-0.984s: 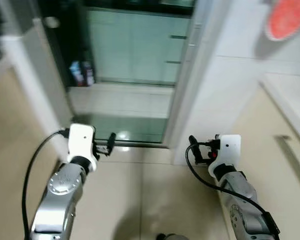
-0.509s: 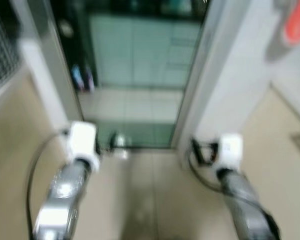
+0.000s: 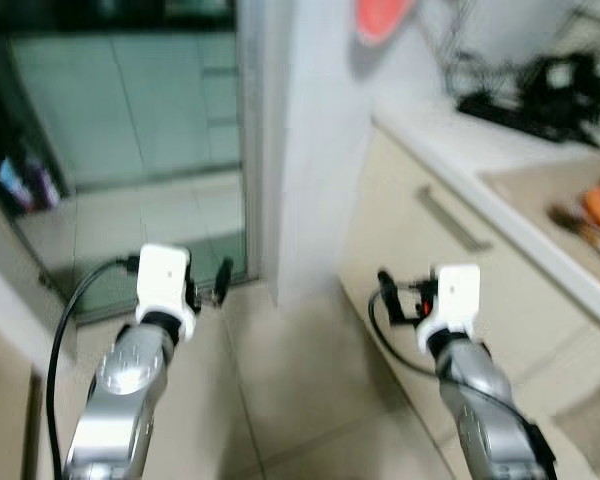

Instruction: Kitchen organization

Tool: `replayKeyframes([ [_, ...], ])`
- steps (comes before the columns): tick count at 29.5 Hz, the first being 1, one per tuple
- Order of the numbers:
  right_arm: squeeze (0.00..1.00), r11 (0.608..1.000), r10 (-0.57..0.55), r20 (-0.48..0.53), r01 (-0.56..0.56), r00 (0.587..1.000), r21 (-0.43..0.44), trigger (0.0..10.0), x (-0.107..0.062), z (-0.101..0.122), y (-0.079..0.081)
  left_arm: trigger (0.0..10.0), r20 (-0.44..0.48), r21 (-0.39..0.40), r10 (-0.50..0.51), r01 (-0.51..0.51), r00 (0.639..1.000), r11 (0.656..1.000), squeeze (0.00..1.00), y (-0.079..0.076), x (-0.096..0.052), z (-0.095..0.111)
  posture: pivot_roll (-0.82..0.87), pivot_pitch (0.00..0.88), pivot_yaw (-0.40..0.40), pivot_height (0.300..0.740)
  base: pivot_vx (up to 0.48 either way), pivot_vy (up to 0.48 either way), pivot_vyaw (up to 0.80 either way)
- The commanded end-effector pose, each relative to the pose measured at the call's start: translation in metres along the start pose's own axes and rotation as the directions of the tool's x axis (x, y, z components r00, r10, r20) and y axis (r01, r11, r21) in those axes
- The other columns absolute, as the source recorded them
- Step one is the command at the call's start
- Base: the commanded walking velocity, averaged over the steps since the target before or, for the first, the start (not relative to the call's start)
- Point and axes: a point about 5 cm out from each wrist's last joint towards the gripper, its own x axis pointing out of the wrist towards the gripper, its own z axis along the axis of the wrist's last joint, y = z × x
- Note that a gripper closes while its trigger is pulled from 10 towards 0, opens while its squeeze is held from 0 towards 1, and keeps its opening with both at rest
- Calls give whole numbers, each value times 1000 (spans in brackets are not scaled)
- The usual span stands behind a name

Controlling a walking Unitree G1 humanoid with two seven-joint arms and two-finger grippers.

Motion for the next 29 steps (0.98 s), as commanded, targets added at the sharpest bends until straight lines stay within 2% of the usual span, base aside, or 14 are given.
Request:
replayKeyframes([
  [1,0,1000,-29,1,29,1000,3,10000,1,1,-4,10000,7,6,-3,3,1000,1000,0,-1,3,2,-35,0,-45,740,0,0,-800],
  [21,0,998,-61,1,61,998,9,10000,-3,1,-8,10000,5,8,-16,16,1000,1000,0,-1,9,1,-51,0,-28,740,0,458,-800],
  [25,0,999,-54,5,54,999,6,10000,-2,3,-6,10000,27,43,-41,40,999,998,0,-3,8,3,-52,0,-32,740,0,-120,-600],
  [29,0,999,-49,8,49,999,1,10000,-1,4,-7,10000,33,22,-28,28,999,999,0,-3,7,3,-49,0,-40,740,0,-480,0],
])
